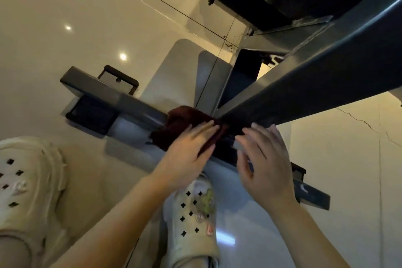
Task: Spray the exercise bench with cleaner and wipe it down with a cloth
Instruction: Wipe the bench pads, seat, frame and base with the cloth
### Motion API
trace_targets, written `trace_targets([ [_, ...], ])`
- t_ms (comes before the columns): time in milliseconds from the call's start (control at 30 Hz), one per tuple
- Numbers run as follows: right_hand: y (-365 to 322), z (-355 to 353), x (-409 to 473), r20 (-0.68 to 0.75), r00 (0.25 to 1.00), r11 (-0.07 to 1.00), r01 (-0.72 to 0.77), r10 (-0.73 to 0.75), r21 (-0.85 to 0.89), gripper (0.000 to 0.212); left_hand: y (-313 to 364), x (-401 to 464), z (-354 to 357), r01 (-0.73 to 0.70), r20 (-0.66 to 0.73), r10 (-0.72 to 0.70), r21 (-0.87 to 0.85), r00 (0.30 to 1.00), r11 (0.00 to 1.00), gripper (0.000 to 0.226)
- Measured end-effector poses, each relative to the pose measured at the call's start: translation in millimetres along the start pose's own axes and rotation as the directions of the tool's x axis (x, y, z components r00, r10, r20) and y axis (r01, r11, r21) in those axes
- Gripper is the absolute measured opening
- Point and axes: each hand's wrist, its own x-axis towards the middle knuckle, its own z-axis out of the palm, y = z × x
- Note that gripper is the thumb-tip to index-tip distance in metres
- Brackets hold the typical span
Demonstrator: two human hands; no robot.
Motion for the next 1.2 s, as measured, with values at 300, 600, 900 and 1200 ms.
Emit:
trace_targets([
  [300,4,9,-40,0.153,0.91,0.876,-0.412,0.385,0.249,0.038,15,12,59,-0.257,0.384,0.046,0.519,0.922,0.815,0.054],
  [600,-18,42,-42,0.356,0.853,0.801,-0.497,0.381,0.333,0.047,-21,17,-42,-0.303,0.413,-0.096,0.789,0.906,0.534,0.057],
  [900,-6,57,-47,0.18,0.908,0.915,-0.397,0.379,0.071,0.054,-19,34,-19,-0.589,0.619,0.041,0.722,0.784,0.363,0.068],
  [1200,-21,57,-49,0.098,0.916,0.907,-0.399,0.388,0.138,0.054,-4,35,-18,-0.538,0.555,0.166,0.619,0.815,0.572,0.042],
])
